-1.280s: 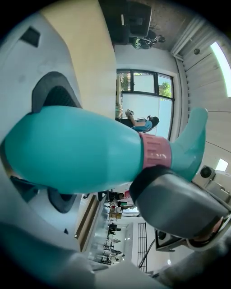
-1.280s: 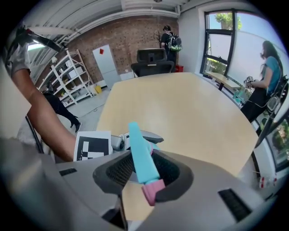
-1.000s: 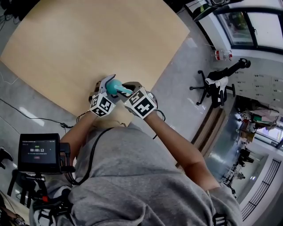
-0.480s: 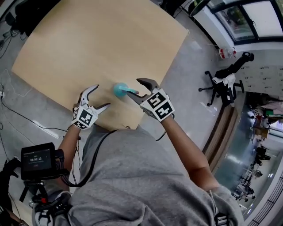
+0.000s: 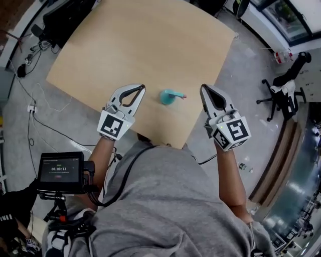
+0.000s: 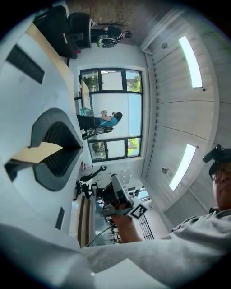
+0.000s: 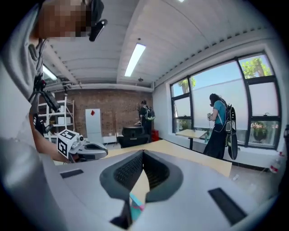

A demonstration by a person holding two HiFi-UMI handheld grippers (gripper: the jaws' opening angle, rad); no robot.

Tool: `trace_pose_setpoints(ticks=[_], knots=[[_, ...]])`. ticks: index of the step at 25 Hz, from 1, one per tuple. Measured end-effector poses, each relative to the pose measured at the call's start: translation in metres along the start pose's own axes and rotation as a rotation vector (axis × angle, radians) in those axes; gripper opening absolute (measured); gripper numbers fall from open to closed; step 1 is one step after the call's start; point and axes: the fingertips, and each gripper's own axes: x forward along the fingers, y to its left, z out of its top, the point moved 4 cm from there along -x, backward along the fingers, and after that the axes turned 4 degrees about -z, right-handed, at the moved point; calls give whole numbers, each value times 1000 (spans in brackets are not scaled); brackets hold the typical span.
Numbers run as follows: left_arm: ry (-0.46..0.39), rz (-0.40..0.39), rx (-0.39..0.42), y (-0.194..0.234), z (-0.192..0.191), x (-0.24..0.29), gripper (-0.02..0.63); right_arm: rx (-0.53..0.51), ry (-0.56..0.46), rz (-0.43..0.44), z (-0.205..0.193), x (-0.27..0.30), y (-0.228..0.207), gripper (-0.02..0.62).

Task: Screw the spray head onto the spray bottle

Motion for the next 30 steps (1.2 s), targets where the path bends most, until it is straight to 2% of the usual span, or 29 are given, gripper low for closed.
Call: trace_pose_setpoints(ticks=[2,4,6,9,14,17,20,24,30], knots=[[-57,6,-40,-4,31,-12,4,21,-72,5,17,-23,20,5],[-100,11,-75,-3,53,-14,3,-1,-109,4,30,-34,28,5],[-103,20,-86,3,68,-11,3,-38,-130,9,39,-37,29,5],[-92,29,-77,9,88,-7,4,-79,-159,24,55,-39,28,5],[-139,38,-39,-3,111,-26,3,-144,-227,45,83,-63,42,5],[-153,67,-19,-31,132,-41,3,-190,-274,60,96,-102,52,5],[-148,100,-16,-61,147,-51,3,-189,-313,71,100,-140,54,5],[-137,119,-48,-113,158,-54,3,-197,-322,87,93,-197,47,5],[-125,107,-47,-194,167,-55,3,-176,-350,77,67,-278,44,5]])
